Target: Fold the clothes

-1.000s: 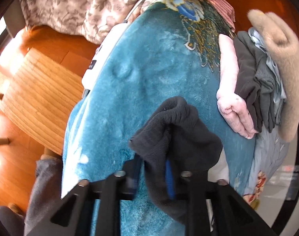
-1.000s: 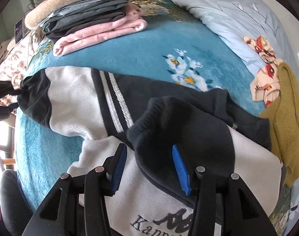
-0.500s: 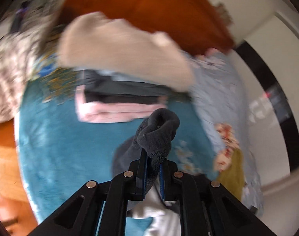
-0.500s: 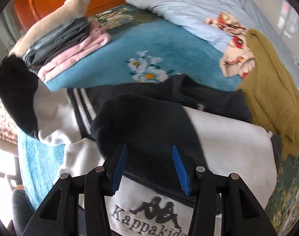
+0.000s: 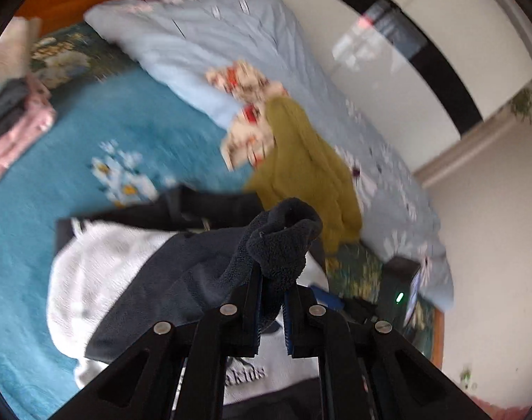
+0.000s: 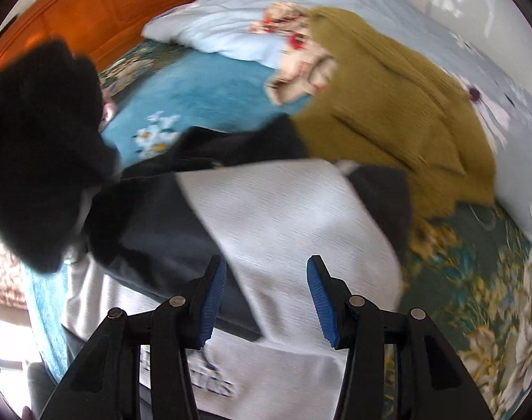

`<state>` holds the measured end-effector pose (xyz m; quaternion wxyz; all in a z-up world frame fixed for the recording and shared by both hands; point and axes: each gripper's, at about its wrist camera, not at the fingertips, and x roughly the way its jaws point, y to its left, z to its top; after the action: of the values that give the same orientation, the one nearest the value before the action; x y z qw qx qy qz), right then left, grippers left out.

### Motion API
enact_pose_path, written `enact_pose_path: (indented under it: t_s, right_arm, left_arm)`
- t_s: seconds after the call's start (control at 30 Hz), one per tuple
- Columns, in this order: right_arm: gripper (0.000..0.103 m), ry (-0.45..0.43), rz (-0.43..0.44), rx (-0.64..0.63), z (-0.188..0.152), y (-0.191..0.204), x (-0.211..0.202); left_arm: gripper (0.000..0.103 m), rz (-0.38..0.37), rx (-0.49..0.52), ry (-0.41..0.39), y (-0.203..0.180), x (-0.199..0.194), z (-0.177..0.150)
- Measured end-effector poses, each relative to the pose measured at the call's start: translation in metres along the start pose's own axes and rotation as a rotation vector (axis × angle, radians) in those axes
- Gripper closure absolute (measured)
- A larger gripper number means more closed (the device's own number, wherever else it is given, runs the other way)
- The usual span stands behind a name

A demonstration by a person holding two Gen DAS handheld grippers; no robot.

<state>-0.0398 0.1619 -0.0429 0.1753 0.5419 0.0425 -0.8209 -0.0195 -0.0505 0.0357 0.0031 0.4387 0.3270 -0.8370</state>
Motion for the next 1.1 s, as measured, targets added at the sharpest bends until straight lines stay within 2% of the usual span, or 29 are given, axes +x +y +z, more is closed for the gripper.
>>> enact_pose_path:
  t_s: [0.17,0.33,0.37,0.43,0.47,0.5,0.57,0.67,0.73,0.8,0.9,1.07,1.1]
  right_arm:
    - [0.054,0.011,0.015,0.099,-0.010,-0.032,-0.003]
    - [0.054,0.023,0.031,0.135,-0.018,-0.042,-0.002]
    - [0.054,0.025,0.034,0.137,-0.019,-0.042,-0.001]
    - [0.053,0.026,0.043,0.141,-0.019,-0.041,-0.001]
    - [0.052,0.025,0.049,0.142,-0.019,-0.040,-0.001]
    - [0.052,0.024,0.056,0.143,-0.020,-0.040,-0.001]
    - [0.051,0.023,0.082,0.152,-0.020,-0.038,-0.001]
    - [0.051,0.026,0.132,0.184,-0.021,-0.037,-0.001]
    - [0.051,0.027,0.176,0.202,-0.023,-0.036,-0.001]
    - [0.047,0.041,0.215,0.214,-0.028,-0.033,0.002]
    - [0.045,0.108,0.270,0.238,-0.040,-0.027,0.015]
    - [0.045,0.208,0.338,0.300,-0.060,-0.015,0.036]
    - [0.045,0.212,0.335,0.322,-0.062,-0.013,0.039]
  left_arm:
    - [0.093,0.048,-0.023,0.173,-0.009,0.055,-0.033]
    - [0.089,0.092,-0.044,0.243,-0.012,0.072,-0.051]
    - [0.085,0.094,-0.043,0.253,-0.012,0.072,-0.052]
    - [0.062,0.083,-0.053,0.271,-0.013,0.070,-0.054]
    - [0.039,0.050,-0.079,0.265,-0.009,0.068,-0.053]
    - [0.034,0.017,-0.104,0.259,-0.005,0.067,-0.052]
    - [0.034,-0.009,-0.124,0.247,0.003,0.066,-0.052]
    - [0.034,0.029,-0.127,0.227,0.016,0.051,-0.056]
    - [0.034,0.086,-0.155,0.198,0.034,0.038,-0.059]
    - [0.034,0.185,-0.189,0.146,0.058,0.022,-0.065]
    - [0.034,0.410,-0.225,0.093,0.094,0.003,-0.079]
    - [0.034,0.519,-0.342,0.091,0.141,-0.010,-0.107]
    - [0.034,0.516,-0.371,0.092,0.147,-0.012,-0.113]
